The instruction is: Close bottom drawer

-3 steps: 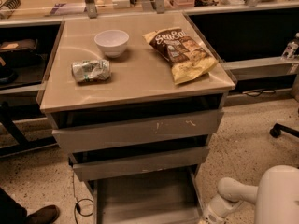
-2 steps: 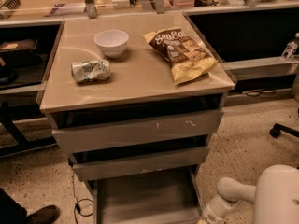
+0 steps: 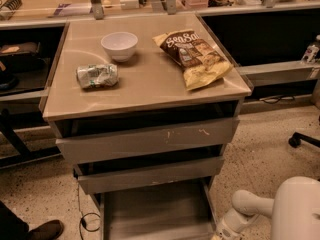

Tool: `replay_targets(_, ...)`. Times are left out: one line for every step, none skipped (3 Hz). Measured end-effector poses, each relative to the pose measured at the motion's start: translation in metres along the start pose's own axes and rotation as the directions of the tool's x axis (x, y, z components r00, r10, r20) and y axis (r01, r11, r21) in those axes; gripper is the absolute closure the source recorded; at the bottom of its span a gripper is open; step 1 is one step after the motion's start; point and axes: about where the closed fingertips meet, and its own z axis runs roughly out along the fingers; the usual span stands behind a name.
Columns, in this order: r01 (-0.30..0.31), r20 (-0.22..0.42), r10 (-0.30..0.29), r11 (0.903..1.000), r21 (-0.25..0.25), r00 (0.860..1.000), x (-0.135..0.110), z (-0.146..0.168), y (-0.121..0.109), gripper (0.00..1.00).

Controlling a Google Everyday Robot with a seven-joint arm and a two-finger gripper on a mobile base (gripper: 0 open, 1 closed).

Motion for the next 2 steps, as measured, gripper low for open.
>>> replay_targets(0.0,0.0,0.0,1.0,0.0,1.0,0.0,0.0,0.0,0.35)
replay_targets(0.0,0.0,0.0,1.0,0.0,1.0,0.0,0.0,0.0,0.11)
